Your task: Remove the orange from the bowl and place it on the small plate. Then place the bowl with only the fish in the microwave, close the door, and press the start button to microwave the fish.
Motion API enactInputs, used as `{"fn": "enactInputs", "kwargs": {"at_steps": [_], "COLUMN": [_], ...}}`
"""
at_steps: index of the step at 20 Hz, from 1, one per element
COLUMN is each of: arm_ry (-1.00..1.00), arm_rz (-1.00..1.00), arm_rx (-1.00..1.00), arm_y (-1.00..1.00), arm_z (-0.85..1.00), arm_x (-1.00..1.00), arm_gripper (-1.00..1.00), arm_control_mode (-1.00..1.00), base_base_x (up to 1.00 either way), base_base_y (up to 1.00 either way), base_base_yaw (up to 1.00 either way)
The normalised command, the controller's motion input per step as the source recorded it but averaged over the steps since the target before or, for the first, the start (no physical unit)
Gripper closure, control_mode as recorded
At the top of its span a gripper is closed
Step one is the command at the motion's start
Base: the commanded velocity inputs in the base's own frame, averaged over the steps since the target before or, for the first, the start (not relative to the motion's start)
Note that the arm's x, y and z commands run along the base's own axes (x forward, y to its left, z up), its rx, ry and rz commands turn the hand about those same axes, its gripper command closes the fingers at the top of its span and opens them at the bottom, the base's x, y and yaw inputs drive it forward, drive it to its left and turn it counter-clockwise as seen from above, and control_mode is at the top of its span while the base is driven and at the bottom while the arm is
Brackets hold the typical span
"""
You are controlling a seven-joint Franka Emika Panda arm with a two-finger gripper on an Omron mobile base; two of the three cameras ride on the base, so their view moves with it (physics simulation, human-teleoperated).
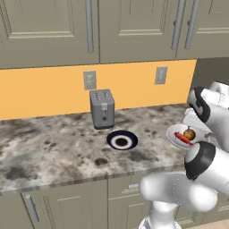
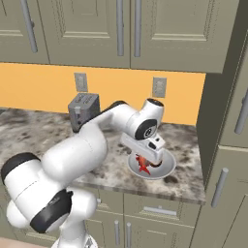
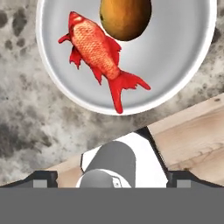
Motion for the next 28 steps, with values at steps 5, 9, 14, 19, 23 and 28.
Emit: {"fn": "enactInputs", "kwargs": {"at_steps": [5,9,14,19,23,28], "arm_ry": [0.21,0.14,0.03,0.00,0.01,0.03], "arm_rz": [-0.15,-0.03,0.00,0.00,0.00,0.00], "arm_rx": [0.00,0.00,0.00,0.00,0.00,0.00], "arm_y": [-0.41,-0.17,-0.16,-0.13,-0.08,-0.03], "arm_z": [-0.17,-0.29,-0.42,-0.43,-0.40,-0.35], "arm_x": [0.42,0.56,0.53,0.50,0.34,0.37], "arm_gripper": [-1.00,-1.00,-1.00,-1.00,-1.00,-1.00], "arm_control_mode": [-1.00,-1.00,-1.00,-1.00,-1.00,-1.00], "base_base_x": [0.00,0.00,0.00,0.00,0.00,0.00], "base_base_y": [0.00,0.00,0.00,0.00,0.00,0.00], "base_base_yaw": [0.00,0.00,0.00,0.00,0.00,0.00]}}
